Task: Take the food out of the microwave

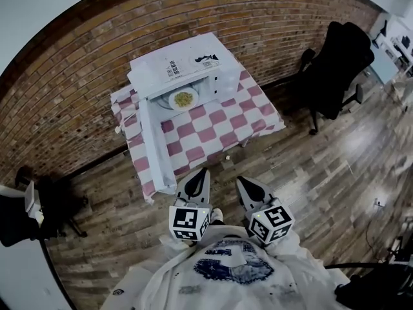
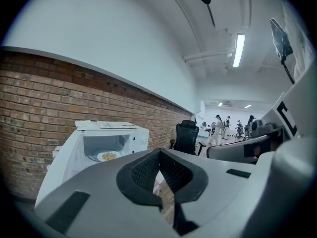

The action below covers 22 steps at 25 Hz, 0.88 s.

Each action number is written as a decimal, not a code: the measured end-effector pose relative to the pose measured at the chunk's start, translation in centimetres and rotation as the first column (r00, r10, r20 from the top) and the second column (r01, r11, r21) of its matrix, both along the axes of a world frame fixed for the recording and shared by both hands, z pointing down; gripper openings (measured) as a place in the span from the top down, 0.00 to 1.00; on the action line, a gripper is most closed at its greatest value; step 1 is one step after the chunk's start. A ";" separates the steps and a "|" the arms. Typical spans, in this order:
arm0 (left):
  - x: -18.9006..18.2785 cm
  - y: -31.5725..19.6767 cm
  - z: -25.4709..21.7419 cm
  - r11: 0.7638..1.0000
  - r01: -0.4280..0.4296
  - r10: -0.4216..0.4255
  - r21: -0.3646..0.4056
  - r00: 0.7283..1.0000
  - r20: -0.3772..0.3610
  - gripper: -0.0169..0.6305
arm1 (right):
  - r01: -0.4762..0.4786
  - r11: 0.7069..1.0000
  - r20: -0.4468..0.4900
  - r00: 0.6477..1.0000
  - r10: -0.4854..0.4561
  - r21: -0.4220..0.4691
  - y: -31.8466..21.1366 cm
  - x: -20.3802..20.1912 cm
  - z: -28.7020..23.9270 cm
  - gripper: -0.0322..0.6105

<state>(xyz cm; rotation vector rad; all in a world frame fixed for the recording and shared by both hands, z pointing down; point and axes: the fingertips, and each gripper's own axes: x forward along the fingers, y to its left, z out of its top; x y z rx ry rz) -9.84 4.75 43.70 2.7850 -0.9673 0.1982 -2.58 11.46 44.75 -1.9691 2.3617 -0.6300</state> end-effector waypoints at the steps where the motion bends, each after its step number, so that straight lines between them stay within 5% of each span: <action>1: 0.1 -0.7 0.1 1.000 -0.002 0.002 -0.002 1.000 -0.001 0.96 | 0.000 1.000 0.001 1.000 0.000 -0.003 -0.6 -0.1 0.0 0.93; 14: 1.5 -5.5 1.1 0.998 -0.007 0.006 -0.055 1.000 -0.027 0.96 | 0.026 0.999 0.004 1.000 -0.026 -0.039 -6.5 1.1 0.6 0.93; 22: 2.7 -10.8 1.0 0.996 0.072 -0.074 -0.049 0.997 -0.035 0.96 | 0.116 0.992 0.029 0.993 -0.115 -0.043 -12.7 2.3 1.1 0.93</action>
